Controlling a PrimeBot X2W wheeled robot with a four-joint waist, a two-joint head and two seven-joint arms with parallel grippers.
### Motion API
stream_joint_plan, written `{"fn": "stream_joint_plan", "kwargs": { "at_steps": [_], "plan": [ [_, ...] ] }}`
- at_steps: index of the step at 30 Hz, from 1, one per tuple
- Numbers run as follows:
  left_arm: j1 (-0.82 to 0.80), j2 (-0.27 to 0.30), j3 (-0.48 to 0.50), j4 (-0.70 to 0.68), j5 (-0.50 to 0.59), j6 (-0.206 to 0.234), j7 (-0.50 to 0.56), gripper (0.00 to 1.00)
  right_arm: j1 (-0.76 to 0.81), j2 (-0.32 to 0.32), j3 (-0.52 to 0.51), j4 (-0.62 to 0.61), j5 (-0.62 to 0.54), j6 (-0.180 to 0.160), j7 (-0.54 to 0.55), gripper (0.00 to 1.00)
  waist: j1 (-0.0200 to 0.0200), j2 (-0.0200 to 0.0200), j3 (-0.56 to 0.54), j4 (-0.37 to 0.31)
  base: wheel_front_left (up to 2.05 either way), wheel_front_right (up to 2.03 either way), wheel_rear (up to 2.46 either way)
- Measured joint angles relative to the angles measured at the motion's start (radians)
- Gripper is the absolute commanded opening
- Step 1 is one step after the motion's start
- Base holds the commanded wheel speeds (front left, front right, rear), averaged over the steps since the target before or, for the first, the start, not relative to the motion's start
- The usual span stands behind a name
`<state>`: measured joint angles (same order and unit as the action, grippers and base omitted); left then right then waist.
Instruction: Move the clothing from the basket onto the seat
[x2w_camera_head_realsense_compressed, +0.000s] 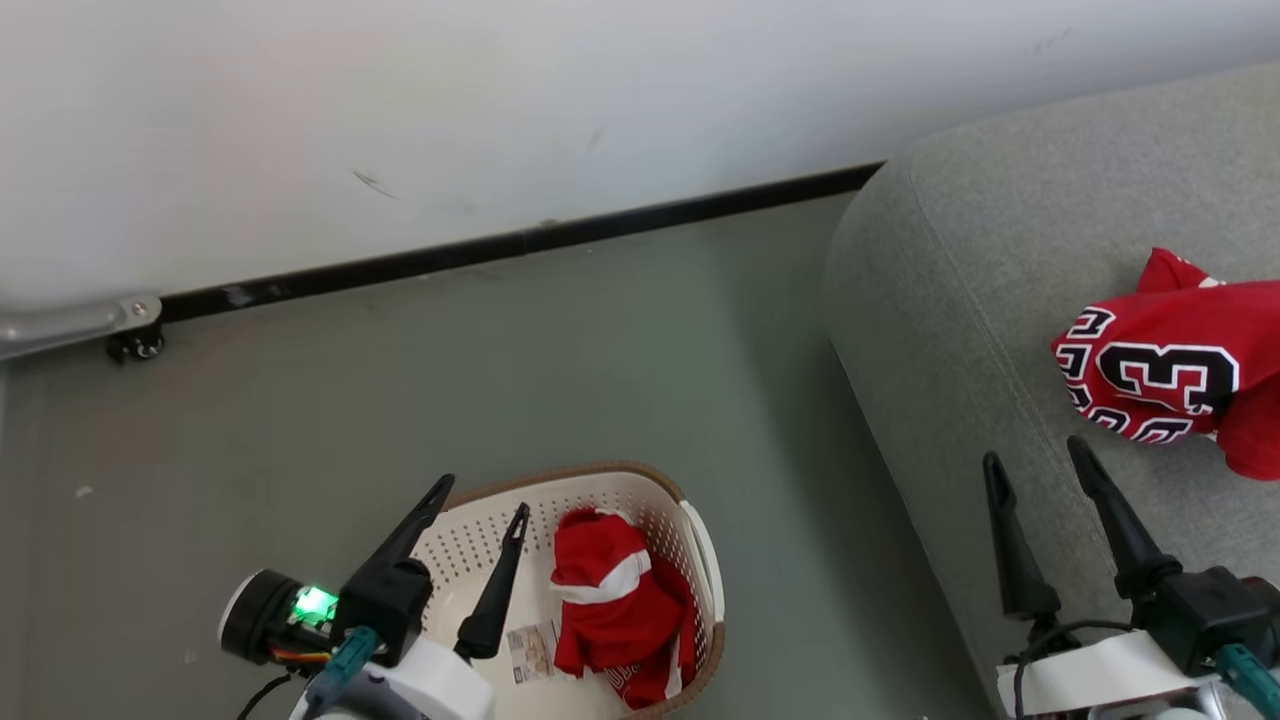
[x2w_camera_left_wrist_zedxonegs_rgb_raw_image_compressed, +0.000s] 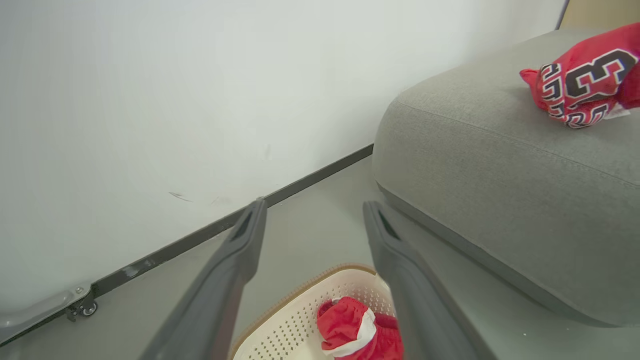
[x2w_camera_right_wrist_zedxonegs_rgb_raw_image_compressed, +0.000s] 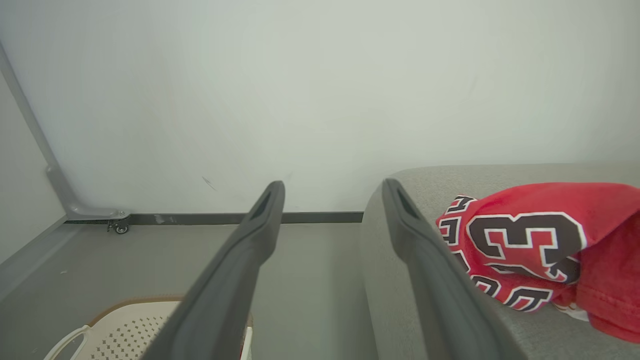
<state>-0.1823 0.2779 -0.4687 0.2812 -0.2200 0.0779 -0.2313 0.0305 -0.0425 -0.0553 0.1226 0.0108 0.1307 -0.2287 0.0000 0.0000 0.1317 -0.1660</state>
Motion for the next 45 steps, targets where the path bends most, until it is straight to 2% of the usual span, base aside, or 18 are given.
{"fn": "stream_joint_plan", "kwargs": {
  "at_steps": [24,39,45],
  "plan": [
    [-0.194,-0.024,-0.109,0.188,0.121,-0.057,0.02,1.0,-0.135,0.0,-0.011,-0.022,0.043,0.0,-0.01,1.0,0.0,0.0,0.217,-0.08,0.0,0.0,0.0],
    [-0.279,-0.008,-0.136,0.337,0.173,-0.07,0.02,1.0,-0.224,0.0,-0.004,-0.023,0.066,0.0,-0.015,1.0,0.0,0.0,0.336,-0.13,0.0,0.0,0.0],
    [-0.311,-0.021,-0.153,0.391,0.192,-0.078,0.021,1.0,-0.246,0.0,0.006,-0.021,0.08,0.0,-0.019,1.0,0.0,0.0,0.379,-0.151,0.0,0.0,0.0]
  ]
}}
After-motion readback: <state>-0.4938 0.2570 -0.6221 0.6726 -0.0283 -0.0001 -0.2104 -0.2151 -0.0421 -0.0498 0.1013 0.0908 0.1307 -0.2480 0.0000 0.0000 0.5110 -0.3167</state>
